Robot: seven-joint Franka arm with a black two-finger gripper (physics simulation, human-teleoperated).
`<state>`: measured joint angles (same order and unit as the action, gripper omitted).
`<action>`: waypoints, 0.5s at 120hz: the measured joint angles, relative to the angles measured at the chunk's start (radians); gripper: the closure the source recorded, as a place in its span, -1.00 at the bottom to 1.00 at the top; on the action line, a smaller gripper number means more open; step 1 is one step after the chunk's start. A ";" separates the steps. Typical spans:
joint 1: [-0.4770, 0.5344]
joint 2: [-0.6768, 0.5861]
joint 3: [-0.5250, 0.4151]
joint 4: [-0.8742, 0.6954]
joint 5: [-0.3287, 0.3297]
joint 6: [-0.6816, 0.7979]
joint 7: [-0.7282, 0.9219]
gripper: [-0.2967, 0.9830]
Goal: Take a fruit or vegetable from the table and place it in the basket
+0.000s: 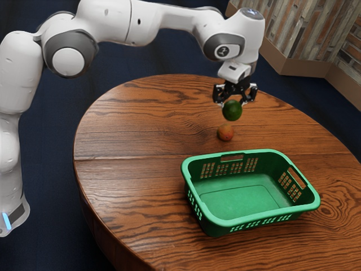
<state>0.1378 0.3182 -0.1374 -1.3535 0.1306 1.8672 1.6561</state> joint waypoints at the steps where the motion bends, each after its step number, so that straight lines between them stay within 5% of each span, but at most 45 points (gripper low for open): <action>1: 0.000 0.000 -0.001 0.001 0.000 -0.001 -0.001 0.13; 60: 0.002 -0.017 -0.102 0.049 0.022 -0.063 -0.041 0.13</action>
<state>0.1401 0.3008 -0.2390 -1.3046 0.1525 1.8040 1.6151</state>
